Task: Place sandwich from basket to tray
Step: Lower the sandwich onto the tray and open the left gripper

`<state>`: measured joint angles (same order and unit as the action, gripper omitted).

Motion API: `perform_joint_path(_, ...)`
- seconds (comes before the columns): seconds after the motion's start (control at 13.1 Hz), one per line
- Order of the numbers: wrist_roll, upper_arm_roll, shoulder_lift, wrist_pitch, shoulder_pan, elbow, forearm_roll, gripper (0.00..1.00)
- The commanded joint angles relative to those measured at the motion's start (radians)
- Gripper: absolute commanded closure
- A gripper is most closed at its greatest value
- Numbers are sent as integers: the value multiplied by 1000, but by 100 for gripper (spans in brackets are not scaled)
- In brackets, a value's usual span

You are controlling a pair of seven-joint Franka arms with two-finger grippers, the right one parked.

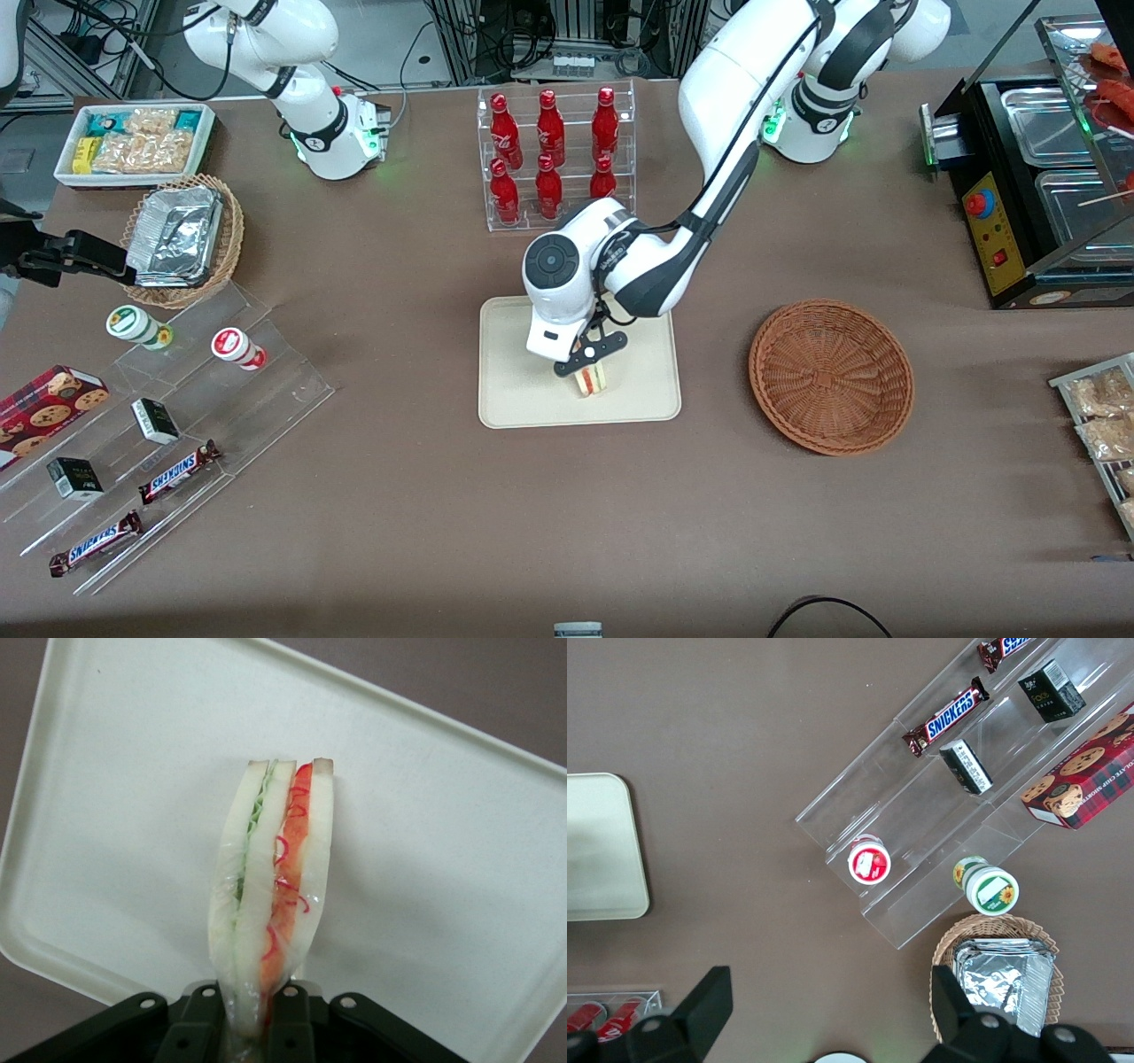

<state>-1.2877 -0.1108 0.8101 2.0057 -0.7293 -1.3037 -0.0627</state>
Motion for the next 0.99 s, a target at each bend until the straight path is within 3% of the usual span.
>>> perform_joint_path(0.0, -51, 16, 43, -16, -22, 64, -17, 100)
perform_joint_path(0.15, -62, 16, 55, 2, -22, 69, -17, 100)
perform_joint_path(0.23, -61, 16, 55, 7, -18, 69, -14, 81)
perform_joint_path(0.31, -62, 16, 52, 5, -15, 69, -11, 1)
perform_joint_path(0.92, -15, 14, -110, -114, 36, 70, -6, 0)
